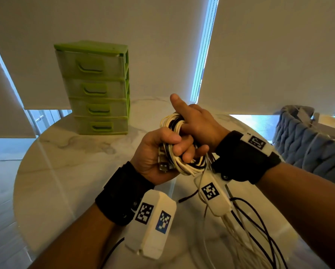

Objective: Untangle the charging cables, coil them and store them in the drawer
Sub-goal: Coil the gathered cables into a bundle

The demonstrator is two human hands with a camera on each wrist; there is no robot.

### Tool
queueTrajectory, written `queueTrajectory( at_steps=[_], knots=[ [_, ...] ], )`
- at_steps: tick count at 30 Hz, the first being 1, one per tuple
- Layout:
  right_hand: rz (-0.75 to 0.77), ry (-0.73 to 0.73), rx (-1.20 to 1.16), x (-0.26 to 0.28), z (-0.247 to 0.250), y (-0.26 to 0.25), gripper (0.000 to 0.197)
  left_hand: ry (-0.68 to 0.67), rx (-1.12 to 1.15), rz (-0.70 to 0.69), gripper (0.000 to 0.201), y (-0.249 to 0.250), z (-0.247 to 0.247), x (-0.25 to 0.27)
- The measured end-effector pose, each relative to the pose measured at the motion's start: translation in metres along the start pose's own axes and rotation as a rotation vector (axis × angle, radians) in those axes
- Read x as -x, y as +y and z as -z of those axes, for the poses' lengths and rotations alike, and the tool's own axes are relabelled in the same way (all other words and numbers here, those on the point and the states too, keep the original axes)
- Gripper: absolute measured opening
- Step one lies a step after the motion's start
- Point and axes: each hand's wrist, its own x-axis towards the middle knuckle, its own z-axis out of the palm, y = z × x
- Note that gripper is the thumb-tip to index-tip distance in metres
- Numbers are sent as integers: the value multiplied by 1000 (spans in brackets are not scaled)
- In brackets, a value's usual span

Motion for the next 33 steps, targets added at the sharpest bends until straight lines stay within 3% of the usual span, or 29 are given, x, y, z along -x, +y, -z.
queueTrajectory(
  at_steps=[4,6,9,15,17,19,21,26,33],
  knots=[
    [-169,-114,-195,-4,4,10,67,120,119,-67,57,-4,6,-2],
    [-193,-109,-131,0,5,24,61,159,132,-125,57,0,9,-2],
    [-304,-157,-223,16,7,42,63,212,71,-177,62,7,12,-1],
    [-371,-189,-679,41,4,54,44,180,52,-232,64,4,19,-6],
    [-369,-178,-784,46,1,55,32,178,51,-244,64,6,20,-5],
    [-386,-176,-814,52,-5,58,33,196,87,-287,64,10,21,-4],
    [-402,-163,-664,59,-13,65,37,265,99,-322,62,12,20,-4],
    [-301,-179,36,68,-20,59,28,450,-1,-370,43,11,17,-6],
    [-365,-389,341,81,-23,40,16,522,-255,-288,39,13,20,-4]
  ],
)
